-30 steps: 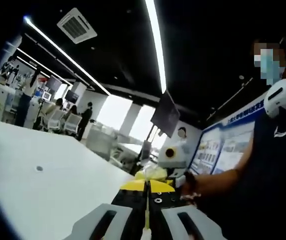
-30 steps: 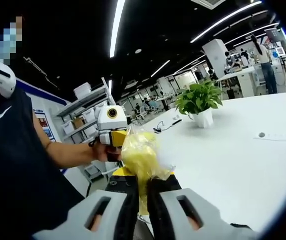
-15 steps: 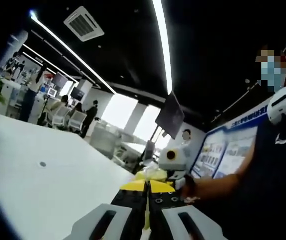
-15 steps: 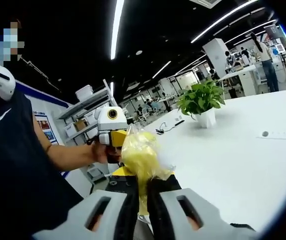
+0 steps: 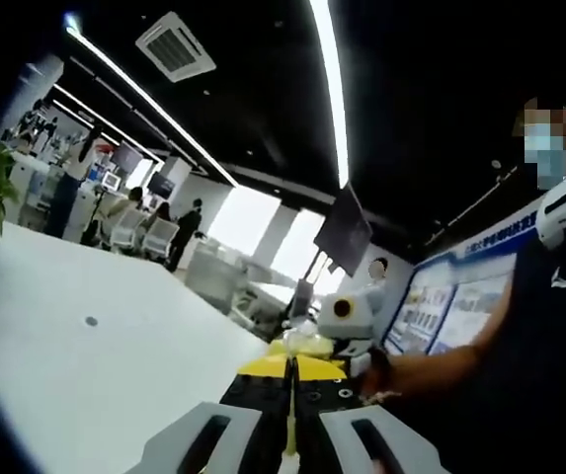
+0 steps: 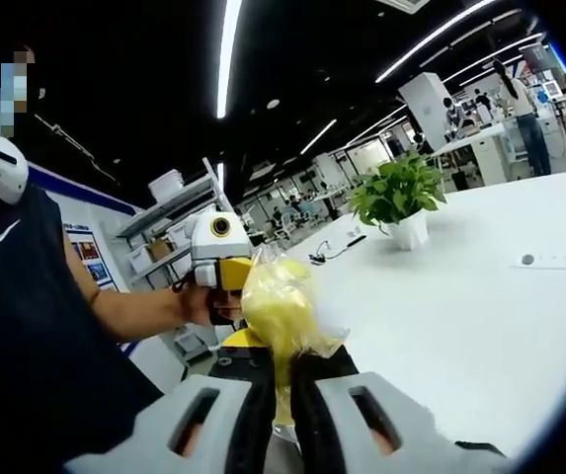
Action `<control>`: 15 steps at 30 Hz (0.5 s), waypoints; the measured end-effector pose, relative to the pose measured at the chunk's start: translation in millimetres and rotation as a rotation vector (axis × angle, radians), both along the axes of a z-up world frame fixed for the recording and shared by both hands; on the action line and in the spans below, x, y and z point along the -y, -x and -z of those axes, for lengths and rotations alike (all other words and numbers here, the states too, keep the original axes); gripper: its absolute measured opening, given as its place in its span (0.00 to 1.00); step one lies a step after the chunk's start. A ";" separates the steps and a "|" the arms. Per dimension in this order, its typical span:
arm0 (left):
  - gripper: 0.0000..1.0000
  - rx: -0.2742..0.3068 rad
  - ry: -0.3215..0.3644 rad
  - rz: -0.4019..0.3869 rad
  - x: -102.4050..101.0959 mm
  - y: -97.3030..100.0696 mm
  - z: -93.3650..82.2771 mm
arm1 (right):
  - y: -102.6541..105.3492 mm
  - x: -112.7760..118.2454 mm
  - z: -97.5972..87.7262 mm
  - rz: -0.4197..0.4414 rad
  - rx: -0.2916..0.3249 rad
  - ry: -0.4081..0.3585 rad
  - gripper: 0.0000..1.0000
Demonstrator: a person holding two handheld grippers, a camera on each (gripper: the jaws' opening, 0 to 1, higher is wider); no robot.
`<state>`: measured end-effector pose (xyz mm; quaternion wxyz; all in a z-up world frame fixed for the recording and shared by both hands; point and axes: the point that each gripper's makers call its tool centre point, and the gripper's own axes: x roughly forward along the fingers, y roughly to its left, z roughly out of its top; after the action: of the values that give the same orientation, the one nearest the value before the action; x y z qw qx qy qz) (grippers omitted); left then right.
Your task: Compare the silicone blocks by pressing each to a similar depth, holding the contact briefly, and releasing to observe deformation and rebound differences across the visible hardness samples.
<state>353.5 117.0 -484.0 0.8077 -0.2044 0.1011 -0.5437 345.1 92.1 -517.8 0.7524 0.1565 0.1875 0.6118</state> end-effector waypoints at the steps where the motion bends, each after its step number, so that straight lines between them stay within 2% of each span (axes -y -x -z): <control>1: 0.00 -0.008 0.009 0.000 -1.2 -1.1 -0.9 | 1.0 -0.9 -2.7 0.003 0.000 -0.001 0.00; 4: 0.00 0.003 0.047 0.005 -3.9 1.2 -10.0 | 2.4 -3.0 -9.5 0.007 0.008 -0.018 0.00; 6: 0.00 0.044 0.075 0.013 -4.9 4.1 -17.8 | 3.2 -4.4 -17.3 0.006 0.030 -0.030 0.00; 12: 0.00 0.060 0.061 0.002 -7.7 2.1 -18.3 | 2.0 -6.3 -18.8 -0.003 0.073 0.002 0.00; 14: 0.00 0.084 0.041 -0.012 -7.1 1.9 -16.5 | -0.6 -5.8 -17.2 0.004 0.100 0.010 0.00; 15: 0.00 0.092 0.032 -0.016 -7.4 1.6 -15.4 | -0.3 -6.0 -16.1 0.003 0.093 0.013 0.00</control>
<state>351.9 124.4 -468.5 0.8125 -0.1929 0.0532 -0.5475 345.4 98.1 -501.7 0.7621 0.1232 0.1559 0.6162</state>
